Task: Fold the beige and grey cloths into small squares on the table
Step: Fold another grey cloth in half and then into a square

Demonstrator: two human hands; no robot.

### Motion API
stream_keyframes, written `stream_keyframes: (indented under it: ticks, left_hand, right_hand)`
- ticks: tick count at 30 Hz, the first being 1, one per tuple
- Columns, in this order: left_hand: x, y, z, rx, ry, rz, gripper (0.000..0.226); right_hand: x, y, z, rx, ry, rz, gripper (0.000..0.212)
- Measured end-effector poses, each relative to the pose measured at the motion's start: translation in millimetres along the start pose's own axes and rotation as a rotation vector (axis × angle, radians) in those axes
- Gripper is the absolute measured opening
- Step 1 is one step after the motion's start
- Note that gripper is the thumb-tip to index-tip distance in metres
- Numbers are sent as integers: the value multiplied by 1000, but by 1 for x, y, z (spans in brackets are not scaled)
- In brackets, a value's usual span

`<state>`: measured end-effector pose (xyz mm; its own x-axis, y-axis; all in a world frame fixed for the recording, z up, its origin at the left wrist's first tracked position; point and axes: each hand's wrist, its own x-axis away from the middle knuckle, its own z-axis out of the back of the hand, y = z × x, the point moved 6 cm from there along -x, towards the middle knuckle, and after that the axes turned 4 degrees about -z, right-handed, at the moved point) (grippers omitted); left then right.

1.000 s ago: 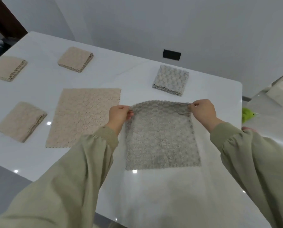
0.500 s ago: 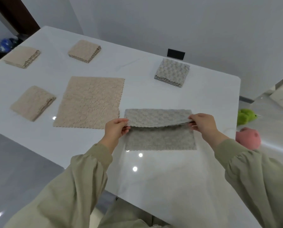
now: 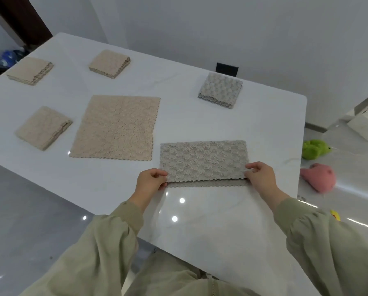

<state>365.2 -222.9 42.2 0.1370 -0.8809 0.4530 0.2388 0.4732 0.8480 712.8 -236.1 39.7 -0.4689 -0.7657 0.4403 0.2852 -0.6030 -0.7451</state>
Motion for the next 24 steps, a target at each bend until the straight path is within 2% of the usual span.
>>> stream_keyframes:
  ticks: [3,8,11,14,20,24]
  left_hand:
    - [2,0,0,-18,10,-34,16]
    - [6,-8,1,-193,28,-60,18]
    - [6,-5,3,-237,34,-102,19]
    - [6,-3,4,-273,-9,-128,18]
    - [6,-3,-1,-538,-130,-172,19]
    - [5,6,-1,-508,-123,-198,22]
  right_hand:
    - [3,0,4,-23,44,46,20]
    - [7,12,-3,170,-4,80,16]
    - [11,12,-4,152,26,108,17]
    - [18,12,-3,151,65,135,19]
    - [19,11,-10,336,32,186,19]
    - [23,4,-8,280,119,240,18]
